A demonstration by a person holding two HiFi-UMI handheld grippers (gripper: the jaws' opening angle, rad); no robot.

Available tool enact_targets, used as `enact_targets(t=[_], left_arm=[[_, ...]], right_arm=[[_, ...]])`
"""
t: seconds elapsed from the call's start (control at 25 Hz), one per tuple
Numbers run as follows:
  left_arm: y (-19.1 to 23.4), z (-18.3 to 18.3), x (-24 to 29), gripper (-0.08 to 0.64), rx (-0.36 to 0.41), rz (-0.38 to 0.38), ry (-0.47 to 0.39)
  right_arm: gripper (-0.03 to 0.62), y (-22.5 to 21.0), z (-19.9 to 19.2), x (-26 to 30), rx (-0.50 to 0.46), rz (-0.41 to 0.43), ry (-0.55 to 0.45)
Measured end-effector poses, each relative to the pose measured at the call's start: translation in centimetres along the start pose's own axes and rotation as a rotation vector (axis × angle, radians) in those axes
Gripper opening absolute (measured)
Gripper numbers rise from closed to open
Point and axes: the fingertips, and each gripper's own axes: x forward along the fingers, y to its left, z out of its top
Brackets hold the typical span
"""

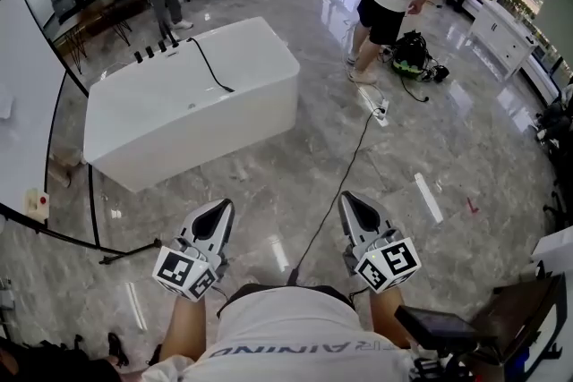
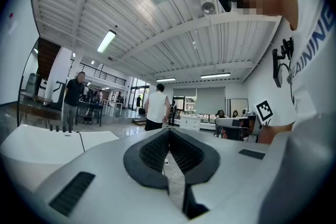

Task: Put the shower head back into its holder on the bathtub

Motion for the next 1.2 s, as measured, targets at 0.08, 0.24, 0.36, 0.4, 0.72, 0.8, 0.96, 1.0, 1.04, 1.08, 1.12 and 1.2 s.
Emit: enact_targets(t=[0.08,0.24,0.36,0.4,0.72,0.8,0.96,1.0,1.04,1.08,1.12,1.2], left_arm=[[-1.2,-0.1,0.8,0.018,0.003,0.01,0.002],[-3.9,-0.8,2.3,0.018,0.015,0.029,0.006],[-5.8,-1.5,3.0,0.018,0.017,0.044,0.017],[-6.3,-1.6,3.2,0.018,0.013,0.049,0.024],[-6.6,-1.4,6.3,0.018,-0.013,0.064,0.04],[-6.5,-1.7,7.8,0.018,-0.009,0.044,0.044],[-5.2,-2.1,10.7,0.018,-0.012,0.01,0.051],[-4.6,-2.2,11.4,0.018,-0.018,0.002,0.047],[-3.9,-2.2,12.2,0.018,-0.024,-0.004,0.042],[-3.2,-2.1,13.1,0.018,-0.03,-0.009,0.038],[-2.4,-2.0,14.0,0.018,-0.035,-0.014,0.035],[-0.8,-1.8,15.7,0.018,-0.039,-0.03,0.032]], right_arm=[[0.009,-1.3,0.0,-0.7,0.009,0.009,0.002],[0.009,-3.5,-0.3,-2.2,0.023,0.033,0.014],[0.009,-5.0,-1.4,-3.0,0.048,0.052,0.027],[0.009,-5.4,-1.6,-3.2,0.062,0.056,0.031],[0.009,-8.4,-2.2,-3.0,0.095,0.057,0.045],[0.009,-9.4,-2.5,-2.6,0.097,0.047,0.053],[0.009,-11.1,-2.7,-1.1,0.09,0.018,0.072],[0.009,-11.5,-2.7,-0.6,0.086,0.012,0.076],[0.009,-11.9,-2.8,0.0,0.079,0.006,0.08],[0.009,-12.4,-2.8,0.8,0.073,-0.001,0.084],[0.009,-13.0,-2.8,1.6,0.07,-0.01,0.089],[0.009,-14.0,-2.6,3.8,0.068,-0.027,0.096]])
